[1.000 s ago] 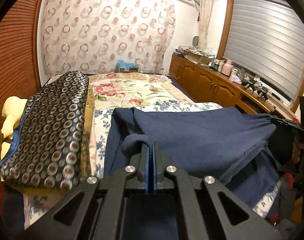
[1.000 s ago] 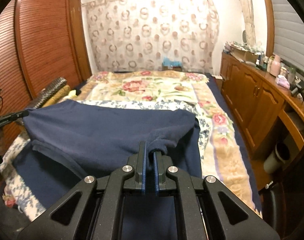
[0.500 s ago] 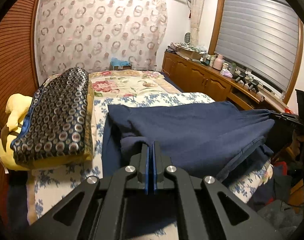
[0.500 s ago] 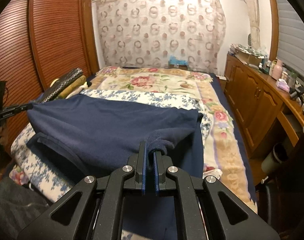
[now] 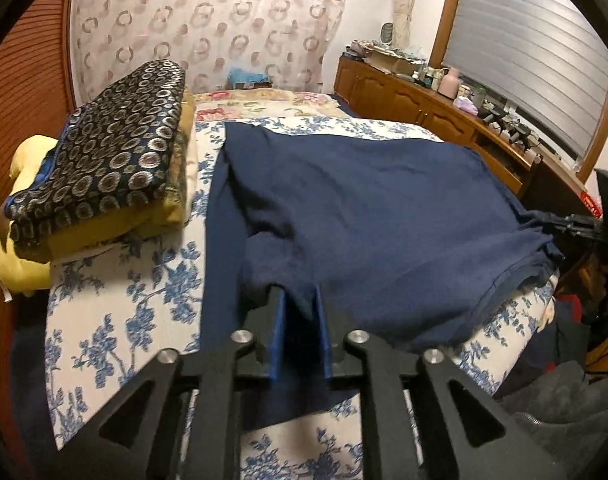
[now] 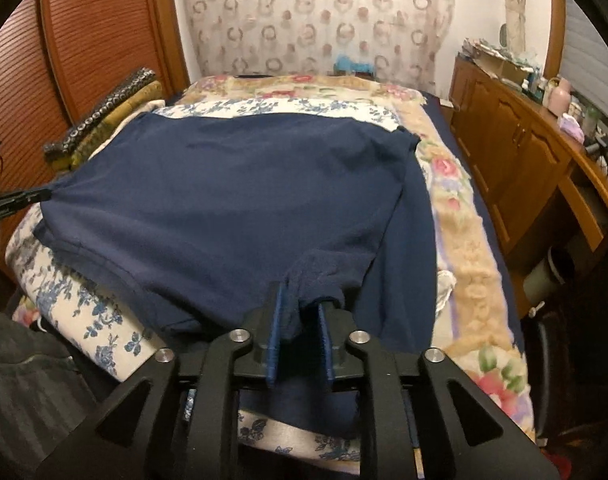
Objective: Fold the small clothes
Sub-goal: 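Fold the shirt over with both grippers and release it flat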
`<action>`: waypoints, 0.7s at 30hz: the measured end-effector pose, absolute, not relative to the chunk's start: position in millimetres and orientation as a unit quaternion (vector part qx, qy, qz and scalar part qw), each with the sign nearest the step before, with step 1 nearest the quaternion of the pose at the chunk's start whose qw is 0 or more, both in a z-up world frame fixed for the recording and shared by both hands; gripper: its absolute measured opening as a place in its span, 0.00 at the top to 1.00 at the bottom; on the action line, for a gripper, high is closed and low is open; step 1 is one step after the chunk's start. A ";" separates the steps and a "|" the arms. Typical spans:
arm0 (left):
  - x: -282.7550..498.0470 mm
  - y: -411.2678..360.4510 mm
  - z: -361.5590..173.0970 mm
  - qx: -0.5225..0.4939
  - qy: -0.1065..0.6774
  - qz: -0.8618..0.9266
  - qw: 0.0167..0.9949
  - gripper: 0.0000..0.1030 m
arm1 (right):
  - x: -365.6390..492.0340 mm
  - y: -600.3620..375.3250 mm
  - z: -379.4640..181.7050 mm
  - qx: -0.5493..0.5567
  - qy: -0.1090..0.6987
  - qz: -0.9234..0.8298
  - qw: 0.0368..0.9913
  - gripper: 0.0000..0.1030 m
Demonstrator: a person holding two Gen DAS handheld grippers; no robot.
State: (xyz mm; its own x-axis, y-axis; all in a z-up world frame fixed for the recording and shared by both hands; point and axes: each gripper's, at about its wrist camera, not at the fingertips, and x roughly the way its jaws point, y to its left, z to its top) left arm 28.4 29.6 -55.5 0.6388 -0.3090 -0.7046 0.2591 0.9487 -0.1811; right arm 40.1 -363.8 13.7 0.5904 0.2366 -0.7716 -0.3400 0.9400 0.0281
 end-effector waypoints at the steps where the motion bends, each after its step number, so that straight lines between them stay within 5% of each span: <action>1: 25.5 32.0 -55.1 -0.035 0.394 -0.157 0.905 0.78 | 40.0 -363.9 17.1 -0.065 0.420 0.158 0.891 0.74; 3: 20.1 37.5 -53.6 -0.040 0.391 -0.151 0.907 0.64 | 37.3 -363.0 22.7 -0.073 0.412 0.156 0.895 0.57; 8: 17.2 46.4 -50.2 -0.046 0.384 -0.139 0.912 0.46 | 32.5 -359.3 36.4 -0.087 0.392 0.158 0.902 0.49; 12: 20.8 49.4 -51.9 -0.043 0.383 -0.126 0.914 0.44 | 36.1 -355.1 46.3 -0.093 0.376 0.154 0.909 0.37; 21: 35.6 51.2 -61.0 -0.038 0.387 -0.093 0.917 0.44 | 50.3 -322.6 46.3 -0.093 0.347 0.181 0.915 0.31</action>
